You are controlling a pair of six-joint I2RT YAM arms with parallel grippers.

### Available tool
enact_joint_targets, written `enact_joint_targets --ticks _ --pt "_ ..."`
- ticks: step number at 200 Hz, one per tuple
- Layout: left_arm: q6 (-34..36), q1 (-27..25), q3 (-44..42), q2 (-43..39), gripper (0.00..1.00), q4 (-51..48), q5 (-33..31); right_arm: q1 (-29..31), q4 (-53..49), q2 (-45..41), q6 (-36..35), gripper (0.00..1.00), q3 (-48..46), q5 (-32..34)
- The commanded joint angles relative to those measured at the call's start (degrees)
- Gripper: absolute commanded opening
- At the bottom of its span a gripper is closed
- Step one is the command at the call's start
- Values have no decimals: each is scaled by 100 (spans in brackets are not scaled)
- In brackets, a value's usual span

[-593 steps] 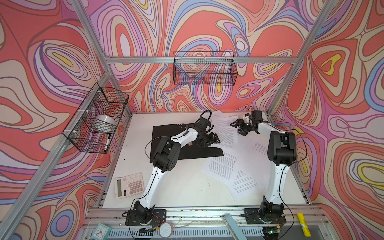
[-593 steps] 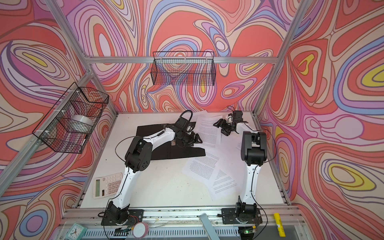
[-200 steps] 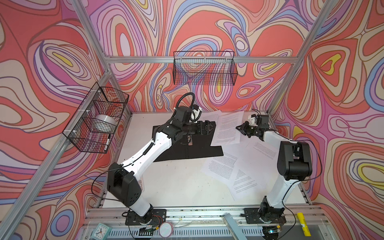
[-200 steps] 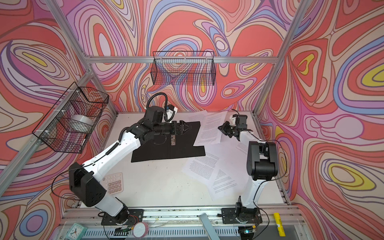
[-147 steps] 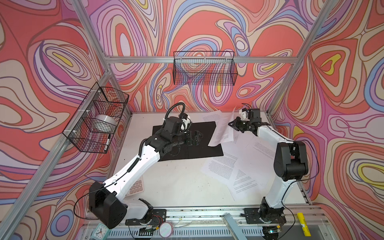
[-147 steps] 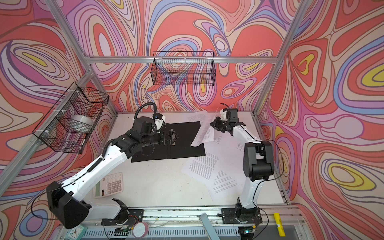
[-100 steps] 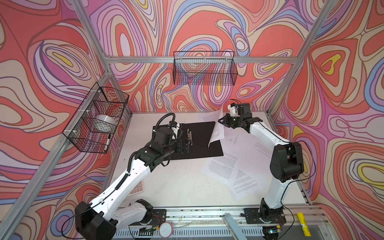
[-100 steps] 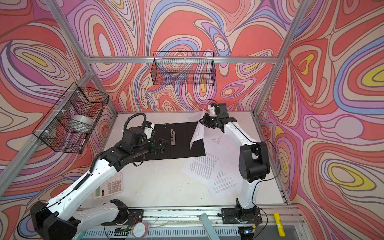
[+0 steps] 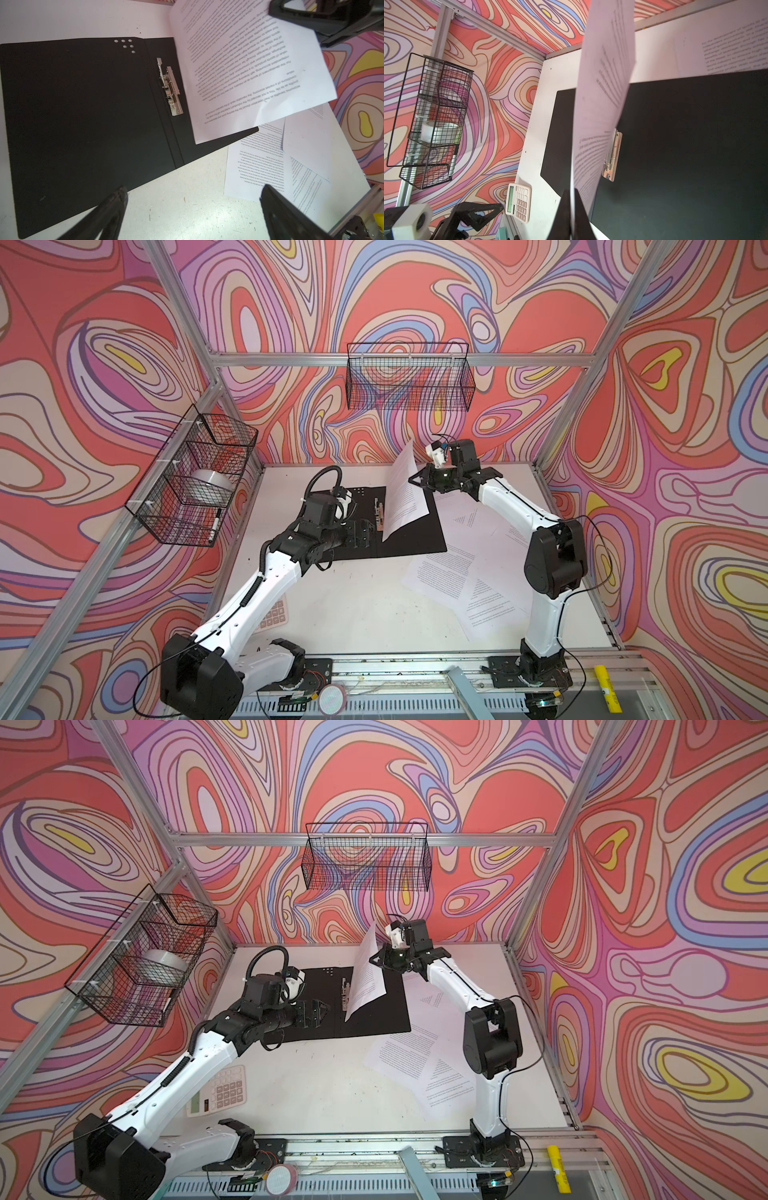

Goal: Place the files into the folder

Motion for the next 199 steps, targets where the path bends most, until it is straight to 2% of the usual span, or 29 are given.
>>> enact_joint_targets --ticks 1,32,66,78,98,199 --pt "301 23 -163 -366 100 310 170 -211 -169 204 -271 0 -110 -115" --pt "323 29 -208 -421 100 404 394 -614 -383 695 -479 0 -168 56" --pt "305 36 -189 -330 100 408 543 -767 -803 1418 -1105 0 170 829" --pt "288 33 -180 -300 100 417 580 -763 -891 1646 -1097 0 293 1058" --pt "279 33 -180 -280 100 391 626 -760 -521 1676 -955 0 58 1091" --pt "232 33 -123 -110 100 305 852 -635 -527 1804 -830 0 -123 1093"
